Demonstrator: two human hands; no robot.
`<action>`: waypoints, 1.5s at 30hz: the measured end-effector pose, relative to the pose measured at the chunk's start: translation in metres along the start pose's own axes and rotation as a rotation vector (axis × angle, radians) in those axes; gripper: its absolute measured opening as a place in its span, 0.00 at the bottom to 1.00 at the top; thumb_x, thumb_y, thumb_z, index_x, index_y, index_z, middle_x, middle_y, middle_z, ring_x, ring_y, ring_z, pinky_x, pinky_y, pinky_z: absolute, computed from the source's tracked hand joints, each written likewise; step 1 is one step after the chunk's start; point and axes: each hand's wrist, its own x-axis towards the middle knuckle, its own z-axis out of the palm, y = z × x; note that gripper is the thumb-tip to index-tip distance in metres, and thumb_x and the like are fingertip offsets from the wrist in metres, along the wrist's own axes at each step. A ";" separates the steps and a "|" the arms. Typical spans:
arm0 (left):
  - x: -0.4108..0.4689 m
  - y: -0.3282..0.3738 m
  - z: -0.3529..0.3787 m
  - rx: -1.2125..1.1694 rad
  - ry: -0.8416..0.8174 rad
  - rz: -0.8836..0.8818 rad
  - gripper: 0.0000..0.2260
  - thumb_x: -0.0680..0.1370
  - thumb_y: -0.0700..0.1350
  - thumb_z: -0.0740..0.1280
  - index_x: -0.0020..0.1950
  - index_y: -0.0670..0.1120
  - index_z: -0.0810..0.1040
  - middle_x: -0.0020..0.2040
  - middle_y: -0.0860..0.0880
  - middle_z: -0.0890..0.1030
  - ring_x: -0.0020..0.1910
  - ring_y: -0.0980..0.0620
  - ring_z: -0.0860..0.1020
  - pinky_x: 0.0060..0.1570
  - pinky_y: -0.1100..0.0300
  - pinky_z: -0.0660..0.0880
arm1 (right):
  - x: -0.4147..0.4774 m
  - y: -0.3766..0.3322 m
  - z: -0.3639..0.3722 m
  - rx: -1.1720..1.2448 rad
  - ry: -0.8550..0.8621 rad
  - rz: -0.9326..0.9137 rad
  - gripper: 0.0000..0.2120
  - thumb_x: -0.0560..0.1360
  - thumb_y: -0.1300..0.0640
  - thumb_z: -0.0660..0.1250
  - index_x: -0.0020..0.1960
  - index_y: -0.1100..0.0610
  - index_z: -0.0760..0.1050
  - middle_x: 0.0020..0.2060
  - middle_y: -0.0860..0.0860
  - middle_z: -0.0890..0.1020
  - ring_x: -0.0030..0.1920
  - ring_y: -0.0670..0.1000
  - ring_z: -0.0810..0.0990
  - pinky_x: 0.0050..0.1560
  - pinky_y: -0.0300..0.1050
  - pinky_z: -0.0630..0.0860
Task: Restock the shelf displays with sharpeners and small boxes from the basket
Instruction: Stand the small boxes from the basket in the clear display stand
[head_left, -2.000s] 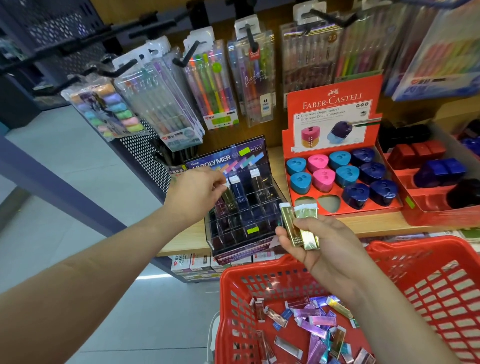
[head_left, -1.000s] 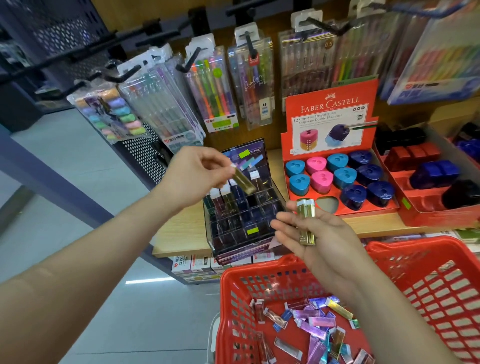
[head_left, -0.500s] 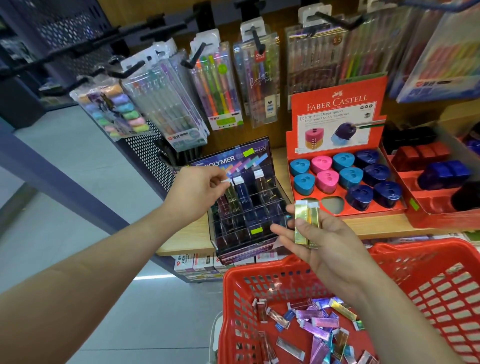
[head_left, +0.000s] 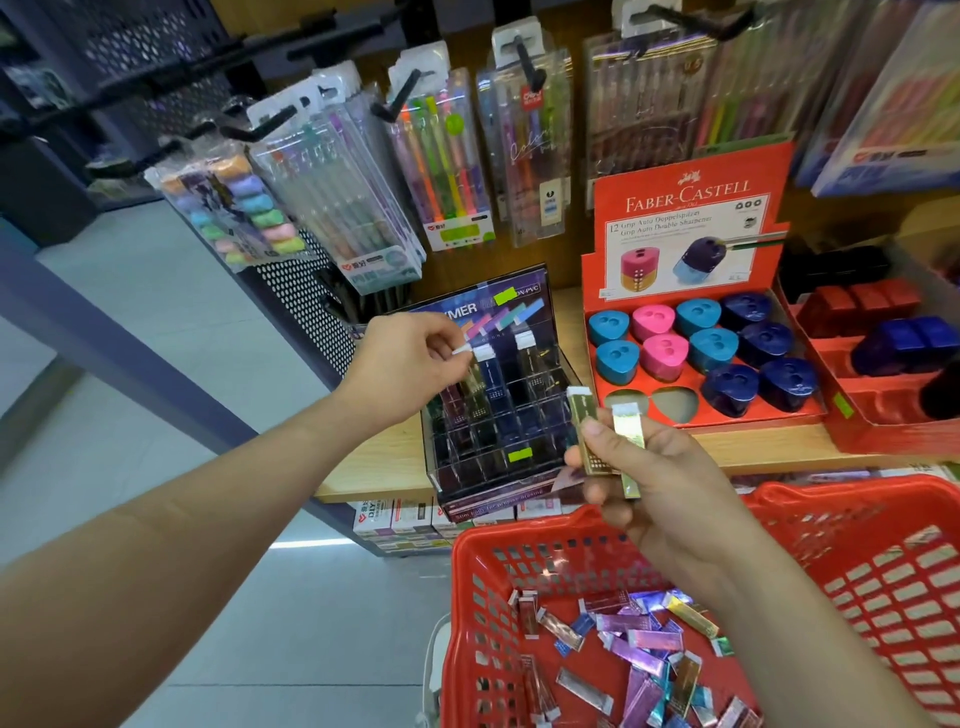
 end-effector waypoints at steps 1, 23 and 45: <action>-0.002 0.000 -0.001 -0.023 -0.008 -0.009 0.03 0.72 0.43 0.73 0.42 0.48 0.80 0.34 0.56 0.78 0.34 0.60 0.76 0.42 0.65 0.77 | 0.001 0.000 0.000 -0.001 0.005 -0.004 0.09 0.75 0.58 0.68 0.53 0.59 0.74 0.35 0.54 0.83 0.24 0.45 0.74 0.21 0.34 0.66; -0.009 -0.013 0.019 0.434 -0.082 0.312 0.07 0.75 0.46 0.71 0.44 0.42 0.81 0.41 0.46 0.77 0.42 0.45 0.78 0.38 0.59 0.70 | 0.003 0.011 0.001 0.077 0.045 -0.020 0.05 0.75 0.69 0.67 0.49 0.62 0.78 0.31 0.53 0.78 0.32 0.47 0.77 0.31 0.34 0.75; -0.009 0.022 -0.029 -0.079 -0.060 -0.140 0.02 0.74 0.43 0.72 0.45 0.48 0.85 0.33 0.54 0.82 0.33 0.57 0.80 0.39 0.70 0.75 | 0.004 0.002 -0.003 0.127 0.102 -0.041 0.15 0.81 0.67 0.58 0.67 0.66 0.70 0.46 0.56 0.75 0.42 0.50 0.79 0.44 0.42 0.79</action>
